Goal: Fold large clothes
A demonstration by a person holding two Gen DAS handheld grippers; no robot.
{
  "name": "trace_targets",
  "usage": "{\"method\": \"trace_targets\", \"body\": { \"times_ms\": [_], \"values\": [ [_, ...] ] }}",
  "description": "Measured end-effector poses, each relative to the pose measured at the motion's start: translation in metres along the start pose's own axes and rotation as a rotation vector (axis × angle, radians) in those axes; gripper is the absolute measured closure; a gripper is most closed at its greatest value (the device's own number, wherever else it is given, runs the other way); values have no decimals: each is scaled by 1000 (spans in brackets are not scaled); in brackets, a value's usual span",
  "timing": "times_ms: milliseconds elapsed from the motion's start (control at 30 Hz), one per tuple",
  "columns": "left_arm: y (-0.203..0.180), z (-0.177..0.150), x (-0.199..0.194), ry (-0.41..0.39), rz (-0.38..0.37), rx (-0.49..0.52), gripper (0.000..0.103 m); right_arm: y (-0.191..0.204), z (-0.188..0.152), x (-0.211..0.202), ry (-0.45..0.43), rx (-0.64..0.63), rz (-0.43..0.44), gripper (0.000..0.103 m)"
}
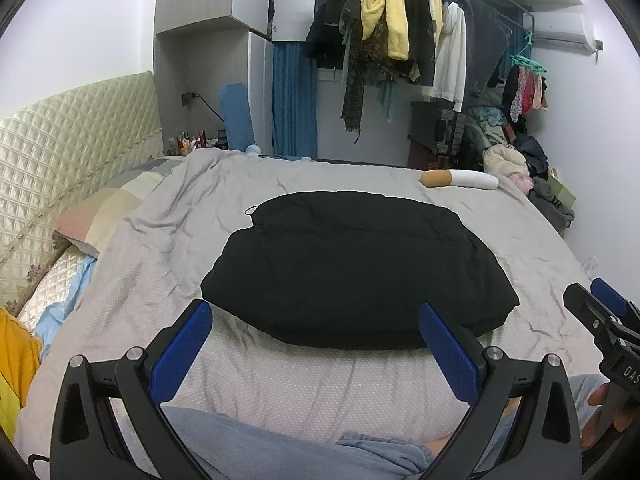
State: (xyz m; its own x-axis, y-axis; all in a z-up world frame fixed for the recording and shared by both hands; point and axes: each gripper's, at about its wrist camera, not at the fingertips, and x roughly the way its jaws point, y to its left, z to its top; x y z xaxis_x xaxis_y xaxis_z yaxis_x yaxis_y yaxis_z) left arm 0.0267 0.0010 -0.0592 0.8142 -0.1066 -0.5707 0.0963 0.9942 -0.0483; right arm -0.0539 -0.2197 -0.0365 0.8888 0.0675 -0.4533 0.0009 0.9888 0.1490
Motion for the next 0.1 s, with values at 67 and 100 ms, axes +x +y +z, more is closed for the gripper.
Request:
{"method": "trace_targets", "body": {
  "times_ms": [67, 100],
  "values": [
    [0, -1, -1, 1, -4, -1, 0, 0, 0, 0, 1, 0, 0, 0],
    [1, 0, -1, 1, -4, 0, 0, 0, 0, 0, 0, 0, -2, 0]
  ]
}}
